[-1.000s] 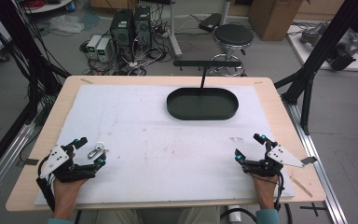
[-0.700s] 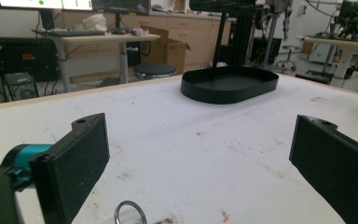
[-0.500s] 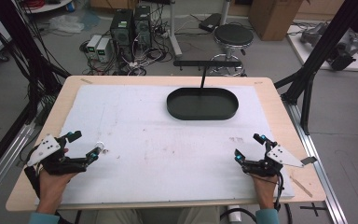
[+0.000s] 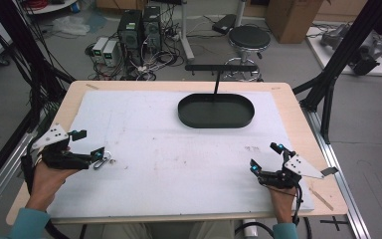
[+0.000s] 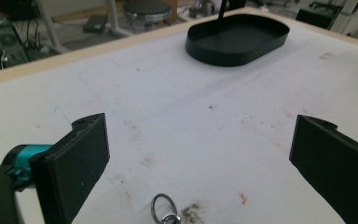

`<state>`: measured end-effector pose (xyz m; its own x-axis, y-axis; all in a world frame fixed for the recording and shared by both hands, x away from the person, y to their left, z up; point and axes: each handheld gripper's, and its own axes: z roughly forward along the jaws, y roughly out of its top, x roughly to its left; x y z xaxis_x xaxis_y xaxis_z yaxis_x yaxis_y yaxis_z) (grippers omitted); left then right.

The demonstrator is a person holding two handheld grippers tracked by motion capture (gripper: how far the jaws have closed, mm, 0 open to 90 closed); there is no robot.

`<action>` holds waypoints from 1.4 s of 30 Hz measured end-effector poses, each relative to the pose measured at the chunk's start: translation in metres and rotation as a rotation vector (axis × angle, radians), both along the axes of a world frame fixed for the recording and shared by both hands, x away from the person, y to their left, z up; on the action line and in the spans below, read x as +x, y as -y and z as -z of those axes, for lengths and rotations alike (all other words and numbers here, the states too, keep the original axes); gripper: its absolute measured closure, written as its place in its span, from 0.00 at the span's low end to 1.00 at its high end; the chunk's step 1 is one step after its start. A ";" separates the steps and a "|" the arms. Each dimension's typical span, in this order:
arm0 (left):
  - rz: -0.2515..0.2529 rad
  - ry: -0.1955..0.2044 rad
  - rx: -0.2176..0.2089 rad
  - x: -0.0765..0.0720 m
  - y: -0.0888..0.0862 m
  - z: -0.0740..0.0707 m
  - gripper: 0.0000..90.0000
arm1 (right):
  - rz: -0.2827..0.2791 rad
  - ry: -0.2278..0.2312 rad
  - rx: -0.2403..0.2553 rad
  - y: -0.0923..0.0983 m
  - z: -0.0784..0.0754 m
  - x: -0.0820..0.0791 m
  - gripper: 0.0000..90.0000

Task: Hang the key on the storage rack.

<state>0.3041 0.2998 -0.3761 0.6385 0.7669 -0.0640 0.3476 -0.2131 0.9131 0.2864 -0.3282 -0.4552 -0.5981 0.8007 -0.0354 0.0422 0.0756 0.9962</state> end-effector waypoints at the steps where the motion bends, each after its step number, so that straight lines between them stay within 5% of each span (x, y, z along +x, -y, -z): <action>1: 0.006 -0.018 0.021 0.003 0.000 -0.001 0.06 | 0.000 0.000 0.001 0.000 0.000 0.000 0.04; 9: 0.025 -0.110 0.131 0.021 -0.002 0.000 0.11 | 0.000 -0.002 -0.002 -0.001 0.000 0.000 0.04; 19: 0.022 -0.201 0.208 0.034 -0.005 0.011 0.11 | 0.000 0.006 -0.008 0.000 0.000 0.000 0.04; 23: 0.045 -0.248 0.277 0.040 -0.003 0.013 0.16 | 0.000 0.002 -0.002 0.000 0.000 0.000 0.04; 28: 0.058 -0.276 0.290 0.044 -0.001 0.015 0.27 | 0.000 0.001 0.002 0.000 0.000 0.000 0.04; 42: 0.066 -0.373 0.335 0.053 0.003 0.026 0.34 | -0.001 -0.001 0.003 -0.001 0.000 0.000 0.04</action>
